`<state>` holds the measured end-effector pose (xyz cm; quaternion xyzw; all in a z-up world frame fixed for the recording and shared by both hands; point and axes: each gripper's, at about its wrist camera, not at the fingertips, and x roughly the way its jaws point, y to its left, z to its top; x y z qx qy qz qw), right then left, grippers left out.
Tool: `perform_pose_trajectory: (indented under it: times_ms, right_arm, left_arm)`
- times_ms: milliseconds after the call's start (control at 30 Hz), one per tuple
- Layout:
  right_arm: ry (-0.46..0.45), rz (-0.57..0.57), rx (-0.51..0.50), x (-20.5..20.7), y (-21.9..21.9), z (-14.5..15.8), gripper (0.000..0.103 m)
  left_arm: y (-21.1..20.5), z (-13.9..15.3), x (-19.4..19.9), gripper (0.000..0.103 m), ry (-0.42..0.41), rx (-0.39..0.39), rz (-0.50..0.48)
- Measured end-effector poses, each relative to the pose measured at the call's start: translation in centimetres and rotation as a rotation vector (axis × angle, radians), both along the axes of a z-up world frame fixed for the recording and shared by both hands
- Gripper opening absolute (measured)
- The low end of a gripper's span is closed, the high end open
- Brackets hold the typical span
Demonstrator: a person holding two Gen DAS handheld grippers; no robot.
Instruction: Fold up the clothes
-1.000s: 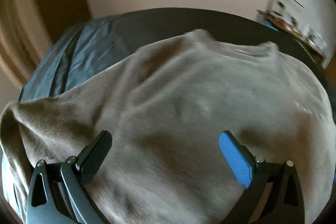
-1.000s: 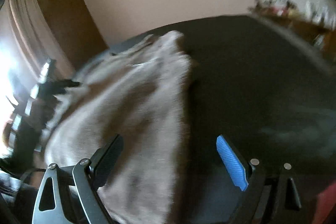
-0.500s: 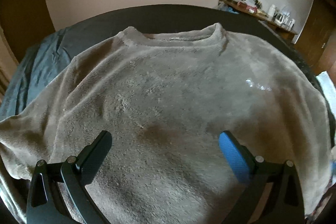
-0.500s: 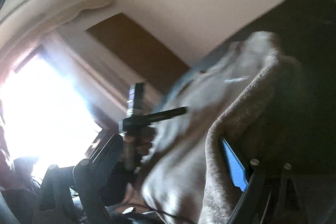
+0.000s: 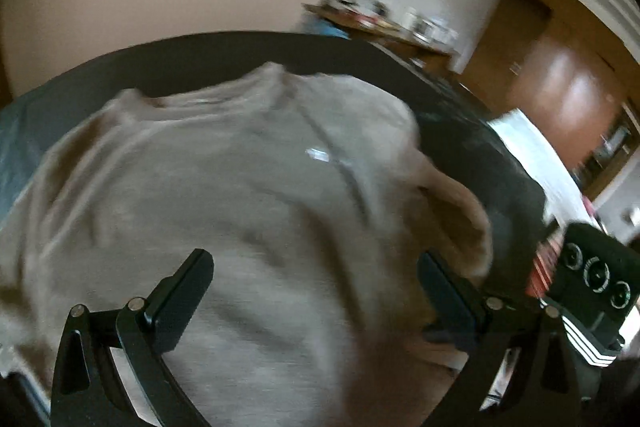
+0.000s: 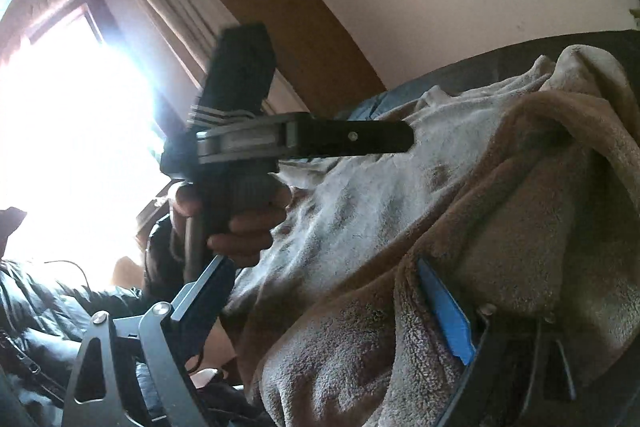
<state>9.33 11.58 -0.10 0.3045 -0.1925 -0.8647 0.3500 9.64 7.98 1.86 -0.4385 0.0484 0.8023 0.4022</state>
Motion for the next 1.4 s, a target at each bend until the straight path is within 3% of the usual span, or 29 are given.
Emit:
perform_pose_trajectory:
  times_ms: [200, 300, 400, 600, 800, 867, 900, 933, 967, 1167, 1400]
  right_arm:
    - [0.021, -0.004, 0.038, 1.8, 0.0, 0.4, 0.094]
    - [0.033, -0.011, 0.04, 2.2, 0.1, 0.5, 0.094]
    - [0.049, -0.018, 0.066, 2.5, -0.1, 0.7, 0.094]
    - [0.083, -0.051, 0.052, 4.5, 3.1, 2.6, 0.094]
    - [0.028, -0.371, 0.038, 6.6, 11.6, 3.3, 0.094]
    - [-0.034, -0.513, 0.14, 6.5, 13.0, 2.9, 0.093]
    - [-0.062, -0.564, 0.22, 6.1, 13.1, 2.5, 0.086]
    - [-0.092, -0.604, 0.302, 5.5, 13.0, 2.1, 0.062]
    - [-0.12, -0.619, 0.352, 5.0, 12.8, 1.5, 0.054]
    - [-0.18, -0.445, 0.28, 2.0, 10.5, -0.8, 0.052]
    - [-0.193, -0.41, 0.362, 0.3, 8.4, -0.9, 0.052]
  left_arm:
    - [3.7, -2.1, -0.1, 0.102, -0.138, 0.017, -0.12]
    - [5.0, -3.5, -0.8, 0.102, -0.182, -0.027, -0.117]
    - [5.9, -4.6, -1.0, 0.098, -0.158, -0.083, -0.09]
    - [4.3, -4.7, -1.7, 0.096, -0.138, -0.073, -0.033]
    - [2.8, -4.7, -2.2, 0.096, -0.124, -0.051, 0.004]
    - [2.7, -4.9, -1.9, 0.096, -0.114, -0.052, 0.005]
    - [2.7, -5.1, -1.8, 0.096, -0.109, -0.053, 0.005]
    - [2.7, -5.2, -1.7, 0.096, -0.105, -0.053, 0.005]
    - [2.7, -5.2, -1.7, 0.096, -0.104, -0.051, 0.005]
    - [2.4, -5.3, -2.0, 0.096, -0.105, -0.032, 0.005]
    - [2.1, -5.4, -2.1, 0.096, -0.121, -0.009, 0.006]
